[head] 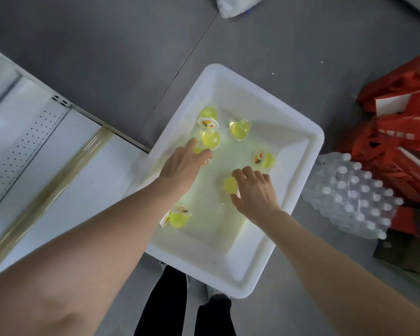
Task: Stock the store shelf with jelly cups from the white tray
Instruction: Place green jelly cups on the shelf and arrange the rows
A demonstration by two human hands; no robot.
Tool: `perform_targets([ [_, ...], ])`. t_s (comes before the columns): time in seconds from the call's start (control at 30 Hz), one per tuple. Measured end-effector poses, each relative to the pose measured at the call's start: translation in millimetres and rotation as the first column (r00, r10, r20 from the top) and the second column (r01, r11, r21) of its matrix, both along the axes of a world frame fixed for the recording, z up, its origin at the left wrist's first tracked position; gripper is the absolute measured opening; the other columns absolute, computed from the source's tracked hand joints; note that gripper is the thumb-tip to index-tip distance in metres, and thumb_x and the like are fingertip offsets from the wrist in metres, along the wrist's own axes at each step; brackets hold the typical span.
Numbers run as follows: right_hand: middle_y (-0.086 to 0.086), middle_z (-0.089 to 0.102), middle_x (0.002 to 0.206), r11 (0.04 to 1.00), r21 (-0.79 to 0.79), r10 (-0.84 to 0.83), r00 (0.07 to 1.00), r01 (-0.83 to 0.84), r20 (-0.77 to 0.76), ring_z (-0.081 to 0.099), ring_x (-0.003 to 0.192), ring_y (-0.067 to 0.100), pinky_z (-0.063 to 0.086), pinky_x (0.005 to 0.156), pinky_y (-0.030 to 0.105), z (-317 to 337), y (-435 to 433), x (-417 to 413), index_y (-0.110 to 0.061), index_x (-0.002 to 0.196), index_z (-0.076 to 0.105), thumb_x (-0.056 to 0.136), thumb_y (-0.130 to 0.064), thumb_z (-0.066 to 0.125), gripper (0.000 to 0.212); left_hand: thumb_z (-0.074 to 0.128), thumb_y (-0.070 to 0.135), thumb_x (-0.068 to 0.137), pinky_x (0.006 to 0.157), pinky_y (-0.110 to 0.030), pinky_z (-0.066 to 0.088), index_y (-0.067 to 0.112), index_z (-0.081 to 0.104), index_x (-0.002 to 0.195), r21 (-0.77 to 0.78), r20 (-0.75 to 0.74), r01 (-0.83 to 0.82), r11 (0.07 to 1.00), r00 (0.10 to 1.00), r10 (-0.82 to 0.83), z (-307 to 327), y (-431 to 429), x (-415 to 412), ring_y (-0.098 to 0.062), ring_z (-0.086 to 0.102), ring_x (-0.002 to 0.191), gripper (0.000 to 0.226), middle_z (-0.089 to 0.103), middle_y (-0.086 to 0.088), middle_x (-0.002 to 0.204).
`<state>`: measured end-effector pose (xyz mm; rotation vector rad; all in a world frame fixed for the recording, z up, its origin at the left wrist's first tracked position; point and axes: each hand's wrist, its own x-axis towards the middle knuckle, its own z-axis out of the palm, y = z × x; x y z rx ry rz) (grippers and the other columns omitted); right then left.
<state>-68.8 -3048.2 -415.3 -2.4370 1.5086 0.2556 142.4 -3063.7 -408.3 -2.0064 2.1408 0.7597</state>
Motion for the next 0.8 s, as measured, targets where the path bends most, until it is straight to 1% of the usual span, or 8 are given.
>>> perform_targets([
  [0.1,0.011,0.059,0.098,1.0,-0.007,-0.026,0.997,0.027,0.07,0.061,0.076,0.035,0.049,0.068,0.04,26.1,6.7,-6.1,-0.009,0.112,0.061,0.068,-0.023,0.083,0.052,0.064,0.008,0.087,0.067,-0.04,0.048,0.023,0.048,0.117,-0.054,-0.086,-0.032,0.998,0.996,0.027,22.8,7.7,-6.6,-0.033,0.058,0.084,0.037,0.052,-0.009,0.116],
  [0.17,0.011,0.058,0.101,0.999,-0.012,-0.029,0.994,0.031,0.109,0.061,0.078,0.034,0.049,0.068,0.041,46.4,10.1,-10.9,-0.01,0.113,0.06,0.07,-0.022,0.081,0.05,0.065,0.012,0.088,0.065,-0.041,0.05,0.023,0.049,0.114,-0.073,-0.154,-0.084,0.994,0.985,0.072,42.3,16.6,-12.1,-0.034,0.06,0.079,0.032,0.054,-0.006,0.109],
  [0.3,0.011,0.058,0.098,0.999,-0.04,-0.008,0.991,0.013,0.136,0.061,0.074,0.035,0.049,0.066,0.04,94.4,14.6,-20.2,-0.013,0.111,0.06,0.069,-0.023,0.079,0.047,0.061,0.021,0.092,0.065,-0.037,0.05,0.029,0.049,0.119,-0.085,-0.216,-0.228,0.97,0.955,0.206,92.3,42.7,-23.5,-0.033,0.061,0.073,0.031,0.042,-0.004,0.116],
  [0.43,0.01,0.056,0.1,0.997,-0.076,0.034,0.986,-0.022,0.163,0.06,0.072,0.035,0.051,0.065,0.04,150.7,18.5,-27.4,-0.013,0.114,0.059,0.072,-0.023,0.077,0.047,0.058,0.019,0.095,0.076,-0.034,0.052,0.032,0.054,0.118,-0.036,-0.301,-0.342,0.939,0.9,0.316,141.8,77.5,-27.4,-0.031,0.062,0.079,0.027,0.034,-0.001,0.12],
  [0.53,0.008,0.054,0.101,0.988,-0.128,0.112,0.973,-0.088,0.2,0.058,0.078,0.033,0.051,0.066,0.041,198.9,23.9,-26.5,-0.014,0.117,0.057,0.074,-0.022,0.073,0.046,0.064,0.018,0.089,0.075,-0.031,0.051,0.031,0.054,0.112,-0.04,-0.362,-0.426,0.904,0.849,0.384,185.7,108.9,-26.6,-0.028,0.063,0.083,0.029,0.032,0.003,0.121],
  [0.6,0.007,0.055,0.101,0.973,-0.178,0.182,0.96,-0.145,0.212,0.057,0.079,0.032,0.049,0.066,0.04,231.3,29.7,-22.5,-0.015,0.119,0.056,0.075,-0.023,0.072,0.047,0.074,0.022,0.078,0.074,-0.029,0.05,0.033,0.05,0.107,-0.049,-0.376,-0.48,0.876,0.821,0.429,219.9,131.6,-25.7,-0.024,0.064,0.081,0.04,0.031,0.007,0.117],
  [0.67,0.006,0.055,0.1,0.951,-0.239,0.254,0.94,-0.199,0.228,0.056,0.08,0.032,0.047,0.067,0.038,261.2,37.3,-15.1,-0.015,0.12,0.055,0.076,-0.026,0.071,0.049,0.077,0.022,0.071,0.076,-0.032,0.053,0.034,0.046,0.105,-0.069,-0.363,-0.524,0.849,0.806,0.468,253.5,155.2,-24.1,-0.026,0.063,0.08,0.048,0.032,0.007,0.114],
  [0.8,0.004,0.058,0.102,0.882,-0.331,0.42,0.878,-0.335,0.23,0.058,0.086,0.031,0.048,0.074,0.041,314.3,57.7,13.4,-0.015,0.124,0.051,0.08,-0.032,0.069,0.05,0.072,0.022,0.075,0.081,-0.03,0.05,0.032,0.048,0.115,-0.165,-0.342,-0.623,0.765,0.763,0.548,309.0,205.1,-13.9,-0.024,0.062,0.09,0.047,0.043,0.004,0.112],
])
